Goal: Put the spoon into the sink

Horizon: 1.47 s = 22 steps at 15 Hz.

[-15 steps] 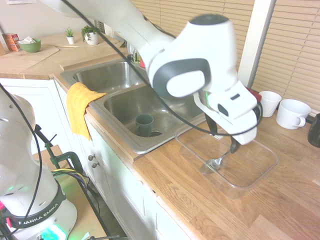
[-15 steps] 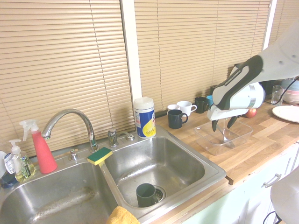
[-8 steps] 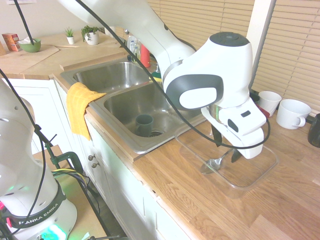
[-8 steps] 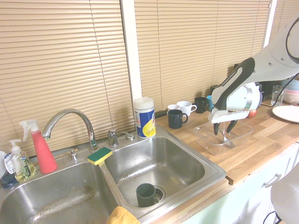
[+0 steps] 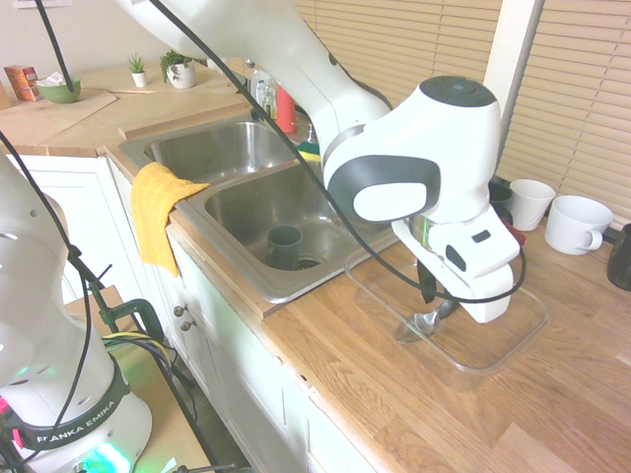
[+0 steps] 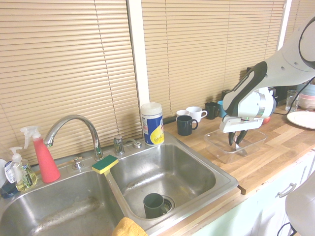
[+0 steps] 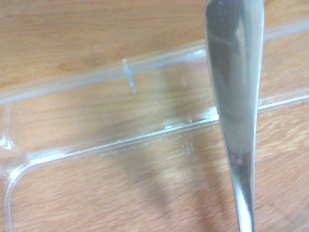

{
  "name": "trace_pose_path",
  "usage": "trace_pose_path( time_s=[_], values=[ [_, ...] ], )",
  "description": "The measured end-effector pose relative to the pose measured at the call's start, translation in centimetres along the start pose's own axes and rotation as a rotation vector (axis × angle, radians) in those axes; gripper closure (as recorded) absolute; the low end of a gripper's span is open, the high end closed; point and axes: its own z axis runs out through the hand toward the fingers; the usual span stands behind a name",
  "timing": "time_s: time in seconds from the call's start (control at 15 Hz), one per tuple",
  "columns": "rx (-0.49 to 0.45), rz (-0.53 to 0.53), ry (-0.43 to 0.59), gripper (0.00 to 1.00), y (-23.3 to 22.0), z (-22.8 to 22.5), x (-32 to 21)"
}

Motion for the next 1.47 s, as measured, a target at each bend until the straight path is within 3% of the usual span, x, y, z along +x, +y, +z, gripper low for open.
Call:
trace_pose_path(
  time_s=[0.8, 1.2, 1.47],
  values=[
    [0.001, -0.014, -0.002, 1.00, -0.3, 0.4, 0.4],
    [0.069, -0.040, 0.034, 1.00, -1.7, -5.6, 0.0],
    [0.082, -0.115, 0.069, 1.00, -4.3, -9.4, -3.4]
  ],
)
